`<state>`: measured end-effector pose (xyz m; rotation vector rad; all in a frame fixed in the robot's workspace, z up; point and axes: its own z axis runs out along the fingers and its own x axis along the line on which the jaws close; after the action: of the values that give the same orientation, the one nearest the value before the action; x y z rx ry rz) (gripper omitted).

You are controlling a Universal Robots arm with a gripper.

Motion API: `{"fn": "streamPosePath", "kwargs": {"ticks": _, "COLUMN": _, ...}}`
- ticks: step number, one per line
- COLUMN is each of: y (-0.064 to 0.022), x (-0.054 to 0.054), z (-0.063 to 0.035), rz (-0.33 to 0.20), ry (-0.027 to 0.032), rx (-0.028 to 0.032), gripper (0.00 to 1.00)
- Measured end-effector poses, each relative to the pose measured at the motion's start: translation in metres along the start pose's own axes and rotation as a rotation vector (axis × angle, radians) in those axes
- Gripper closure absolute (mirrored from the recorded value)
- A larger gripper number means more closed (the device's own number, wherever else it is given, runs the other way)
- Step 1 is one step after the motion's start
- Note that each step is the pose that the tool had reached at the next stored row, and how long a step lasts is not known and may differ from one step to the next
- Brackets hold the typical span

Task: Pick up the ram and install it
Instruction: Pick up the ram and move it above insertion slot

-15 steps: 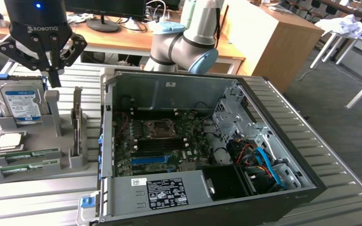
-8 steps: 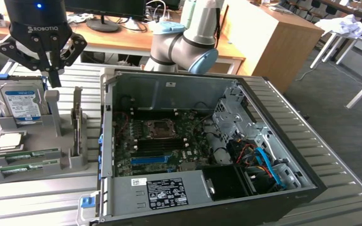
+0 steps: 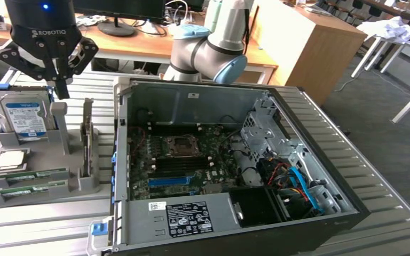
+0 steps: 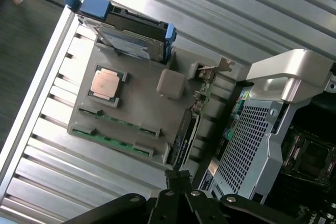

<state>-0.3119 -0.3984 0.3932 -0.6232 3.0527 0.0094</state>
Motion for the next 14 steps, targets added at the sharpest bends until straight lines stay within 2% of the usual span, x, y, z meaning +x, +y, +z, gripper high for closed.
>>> {"fn": "streamPosePath", "kwargs": {"ticks": 14, "y": 0.0000, "x": 0.0000, "z": 0.0000, "rz": -0.051, "ry": 0.0000, "rx": -0.0014, "gripper": 0.90}}
